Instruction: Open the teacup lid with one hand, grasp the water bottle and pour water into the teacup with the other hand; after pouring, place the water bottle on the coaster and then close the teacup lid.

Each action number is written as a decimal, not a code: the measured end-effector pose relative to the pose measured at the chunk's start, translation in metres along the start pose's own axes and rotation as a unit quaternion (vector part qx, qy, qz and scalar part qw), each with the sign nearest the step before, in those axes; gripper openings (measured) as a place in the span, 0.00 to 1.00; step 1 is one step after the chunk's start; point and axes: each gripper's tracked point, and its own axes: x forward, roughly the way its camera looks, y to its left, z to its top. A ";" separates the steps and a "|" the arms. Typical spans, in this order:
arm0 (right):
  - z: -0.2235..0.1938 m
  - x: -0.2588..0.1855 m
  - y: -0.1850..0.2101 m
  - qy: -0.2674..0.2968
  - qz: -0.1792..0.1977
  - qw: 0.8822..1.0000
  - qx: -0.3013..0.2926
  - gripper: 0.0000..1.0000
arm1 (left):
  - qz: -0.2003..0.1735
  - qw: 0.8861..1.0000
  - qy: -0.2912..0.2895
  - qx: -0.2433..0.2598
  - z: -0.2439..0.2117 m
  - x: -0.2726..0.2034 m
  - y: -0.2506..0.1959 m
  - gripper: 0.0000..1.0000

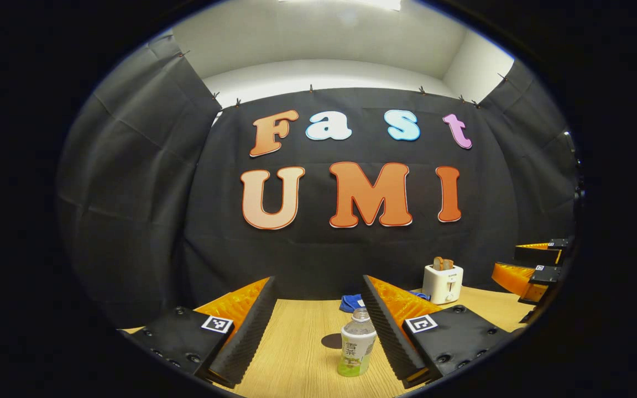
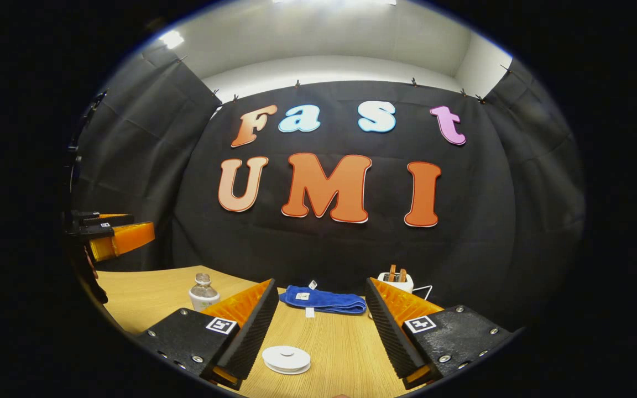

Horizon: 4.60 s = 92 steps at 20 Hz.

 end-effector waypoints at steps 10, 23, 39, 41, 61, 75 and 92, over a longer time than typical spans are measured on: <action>-0.060 0.010 0.024 0.066 0.034 0.997 -0.001 0.93 | -0.005 1.000 0.014 -0.002 -0.021 -0.004 -0.005 0.97; -0.171 0.038 0.060 0.187 0.090 0.977 -0.052 0.76 | 0.001 0.998 0.054 0.019 -0.058 -0.008 -0.007 0.97; -0.194 0.048 0.067 0.230 0.124 0.965 0.000 0.22 | -0.031 0.994 0.105 0.008 -0.106 0.004 -0.034 0.96; -0.185 0.049 0.064 0.222 0.122 0.967 0.018 0.22 | -0.047 0.992 0.116 0.005 -0.116 0.005 -0.047 0.96; -0.134 0.030 -0.035 0.166 0.037 0.984 0.060 0.22 | -0.034 0.978 0.195 0.072 -0.211 0.060 -0.056 0.72; -0.122 0.014 -0.069 0.142 -0.004 0.988 0.065 0.21 | -0.052 0.923 0.156 0.348 -0.193 0.067 -0.063 0.68; -0.123 -0.014 -0.099 0.130 -0.039 0.989 0.059 0.21 | -0.150 0.764 0.070 0.623 -0.214 0.047 -0.117 0.68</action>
